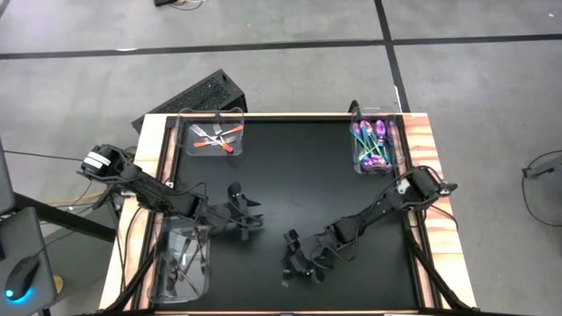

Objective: Sort silverware by color (type)
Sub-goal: Put the black fork into the bottom transparent bin

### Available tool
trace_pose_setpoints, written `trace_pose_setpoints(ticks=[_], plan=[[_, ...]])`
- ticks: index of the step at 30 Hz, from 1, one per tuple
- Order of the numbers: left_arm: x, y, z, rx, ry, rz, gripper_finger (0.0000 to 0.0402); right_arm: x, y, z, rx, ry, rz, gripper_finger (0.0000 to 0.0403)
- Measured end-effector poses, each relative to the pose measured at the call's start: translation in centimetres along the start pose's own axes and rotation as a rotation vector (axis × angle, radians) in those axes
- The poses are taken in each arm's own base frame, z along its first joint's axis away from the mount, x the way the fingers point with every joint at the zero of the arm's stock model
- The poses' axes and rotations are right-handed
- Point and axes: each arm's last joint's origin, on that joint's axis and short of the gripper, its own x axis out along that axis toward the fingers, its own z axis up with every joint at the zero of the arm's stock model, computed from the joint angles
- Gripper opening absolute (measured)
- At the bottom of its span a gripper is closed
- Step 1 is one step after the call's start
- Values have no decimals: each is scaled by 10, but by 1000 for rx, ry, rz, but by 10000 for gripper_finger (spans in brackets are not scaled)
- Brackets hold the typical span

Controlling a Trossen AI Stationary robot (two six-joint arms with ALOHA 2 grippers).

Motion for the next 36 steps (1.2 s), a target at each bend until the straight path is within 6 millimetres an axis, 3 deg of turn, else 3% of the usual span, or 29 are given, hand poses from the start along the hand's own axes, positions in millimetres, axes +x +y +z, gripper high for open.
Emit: trace_pose_setpoints(ticks=[12,19,26,32,36], plan=[[5,11,-2,-60,36,46,158,0,-12,-15,55,141,-12,214],[5,11,-1,-68,30,51,158,-8,-38,-28,248,268,-255,214],[6,13,-1,-68,27,67,158,-10,-50,-32,375,268,-310,214],[6,13,0,-68,15,69,158,-12,-45,-24,378,213,-244,214],[6,11,10,-66,-75,45,158,-15,-41,-6,363,106,-192,214]])
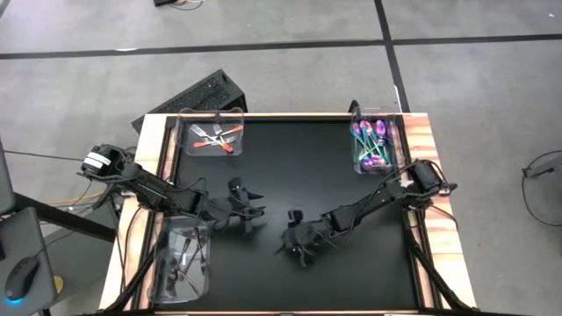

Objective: Sort silverware by color (type)
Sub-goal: Put the black fork into the bottom transparent bin

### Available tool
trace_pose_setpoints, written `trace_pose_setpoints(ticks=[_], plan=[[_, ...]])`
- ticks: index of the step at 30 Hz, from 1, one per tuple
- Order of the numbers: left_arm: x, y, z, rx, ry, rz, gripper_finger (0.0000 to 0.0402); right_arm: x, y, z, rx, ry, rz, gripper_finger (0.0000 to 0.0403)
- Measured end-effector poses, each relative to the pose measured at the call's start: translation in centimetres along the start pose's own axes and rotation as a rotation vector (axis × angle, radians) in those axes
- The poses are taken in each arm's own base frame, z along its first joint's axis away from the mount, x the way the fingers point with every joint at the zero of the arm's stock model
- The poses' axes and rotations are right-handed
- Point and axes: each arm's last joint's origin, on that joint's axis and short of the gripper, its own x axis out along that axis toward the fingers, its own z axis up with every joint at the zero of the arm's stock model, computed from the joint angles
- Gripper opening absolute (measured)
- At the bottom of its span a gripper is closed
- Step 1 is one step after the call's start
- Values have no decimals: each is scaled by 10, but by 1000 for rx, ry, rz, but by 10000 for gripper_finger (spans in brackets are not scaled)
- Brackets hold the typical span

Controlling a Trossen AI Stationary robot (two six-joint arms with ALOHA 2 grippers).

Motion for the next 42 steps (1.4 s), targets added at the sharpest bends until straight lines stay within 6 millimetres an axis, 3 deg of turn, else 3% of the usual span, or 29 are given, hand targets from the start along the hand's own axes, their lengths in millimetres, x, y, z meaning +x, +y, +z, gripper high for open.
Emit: trace_pose_setpoints(ticks=[7,14,19,24,29,35,39,42], plan=[[-5,-9,20,74,-193,-67,158,5,2,8,-92,-124,255,214],[-7,-10,28,63,-276,-71,158,18,4,4,-129,-186,378,214],[-7,-10,27,120,-262,-42,158,32,10,-14,-132,-100,396,214],[-6,-9,25,144,-246,-25,158,29,6,-23,-116,36,384,198],[-6,-7,23,224,-225,65,158,12,-13,-25,-48,214,315,168],[-6,-5,22,268,-212,118,158,-22,-39,-17,72,335,199,127],[-5,-4,19,245,-185,114,158,-44,-48,0,72,273,77,99],[-4,-3,14,230,-138,118,158,-48,-49,15,64,141,74,89]])
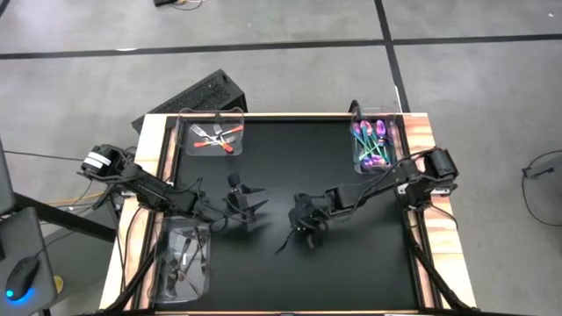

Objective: Sort silverware by color (type)
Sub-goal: Put the black fork into the bottom transparent bin

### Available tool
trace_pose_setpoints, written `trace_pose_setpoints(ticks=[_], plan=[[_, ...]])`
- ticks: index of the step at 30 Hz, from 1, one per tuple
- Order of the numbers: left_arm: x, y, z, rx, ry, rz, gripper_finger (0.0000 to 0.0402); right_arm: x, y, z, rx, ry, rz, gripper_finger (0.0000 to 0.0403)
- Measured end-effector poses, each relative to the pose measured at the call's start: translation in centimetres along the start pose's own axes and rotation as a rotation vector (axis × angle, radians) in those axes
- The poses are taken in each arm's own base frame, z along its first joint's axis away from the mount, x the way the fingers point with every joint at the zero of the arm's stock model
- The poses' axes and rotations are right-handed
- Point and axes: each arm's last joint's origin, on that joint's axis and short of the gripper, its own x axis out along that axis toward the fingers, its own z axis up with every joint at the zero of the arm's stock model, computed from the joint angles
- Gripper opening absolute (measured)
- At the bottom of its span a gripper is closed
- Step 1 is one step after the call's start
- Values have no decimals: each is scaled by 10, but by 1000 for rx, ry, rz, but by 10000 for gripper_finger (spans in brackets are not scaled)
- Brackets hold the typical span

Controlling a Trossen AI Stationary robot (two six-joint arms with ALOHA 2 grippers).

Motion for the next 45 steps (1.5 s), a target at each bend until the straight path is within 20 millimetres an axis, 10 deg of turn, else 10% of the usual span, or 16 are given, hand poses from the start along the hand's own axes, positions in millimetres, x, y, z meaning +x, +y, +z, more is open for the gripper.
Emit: trace_pose_setpoints(ticks=[11,33,45], plan=[[-9,2,2,36,34,29,148,34,4,3,-23,-85,46,88],[26,-22,-31,-122,39,-240,128,31,50,17,-109,-172,55,88],[14,-38,-24,-102,-61,-234,128,79,65,-3,-100,-160,83,88]])
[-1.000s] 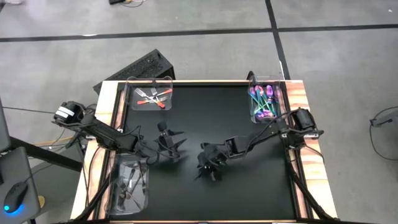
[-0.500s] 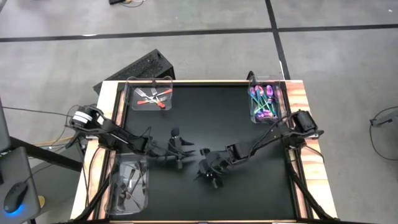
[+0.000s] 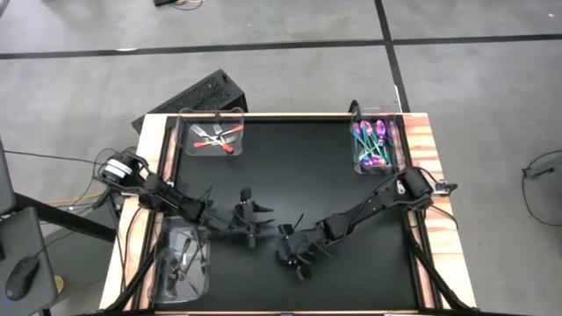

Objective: Sort silverware by color (type)
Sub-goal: Put the black fork into the bottom transparent bin

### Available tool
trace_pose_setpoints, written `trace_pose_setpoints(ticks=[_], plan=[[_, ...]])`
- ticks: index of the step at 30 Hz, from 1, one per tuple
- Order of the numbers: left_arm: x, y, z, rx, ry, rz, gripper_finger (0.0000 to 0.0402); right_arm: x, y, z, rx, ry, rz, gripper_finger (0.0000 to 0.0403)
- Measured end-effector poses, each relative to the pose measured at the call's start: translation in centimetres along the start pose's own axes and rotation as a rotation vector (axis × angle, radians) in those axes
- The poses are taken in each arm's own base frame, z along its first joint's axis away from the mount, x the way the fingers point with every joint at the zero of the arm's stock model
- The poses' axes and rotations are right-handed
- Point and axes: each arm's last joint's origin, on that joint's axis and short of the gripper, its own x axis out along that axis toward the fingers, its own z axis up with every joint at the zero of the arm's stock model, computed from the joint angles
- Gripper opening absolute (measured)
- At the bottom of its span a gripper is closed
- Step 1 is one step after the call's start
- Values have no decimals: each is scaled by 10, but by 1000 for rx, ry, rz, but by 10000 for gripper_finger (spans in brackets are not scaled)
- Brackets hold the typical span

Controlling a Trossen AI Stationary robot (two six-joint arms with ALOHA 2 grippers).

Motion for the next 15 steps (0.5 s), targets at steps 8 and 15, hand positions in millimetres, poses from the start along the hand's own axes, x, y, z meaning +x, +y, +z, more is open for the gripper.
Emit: trace_pose_setpoints(ticks=[8,15], plan=[[-2,-7,-1,33,-22,9,128,-3,-3,4,-14,39,-8,102],[-3,-7,-1,39,-19,26,128,-9,-14,4,-45,85,-26,192]])
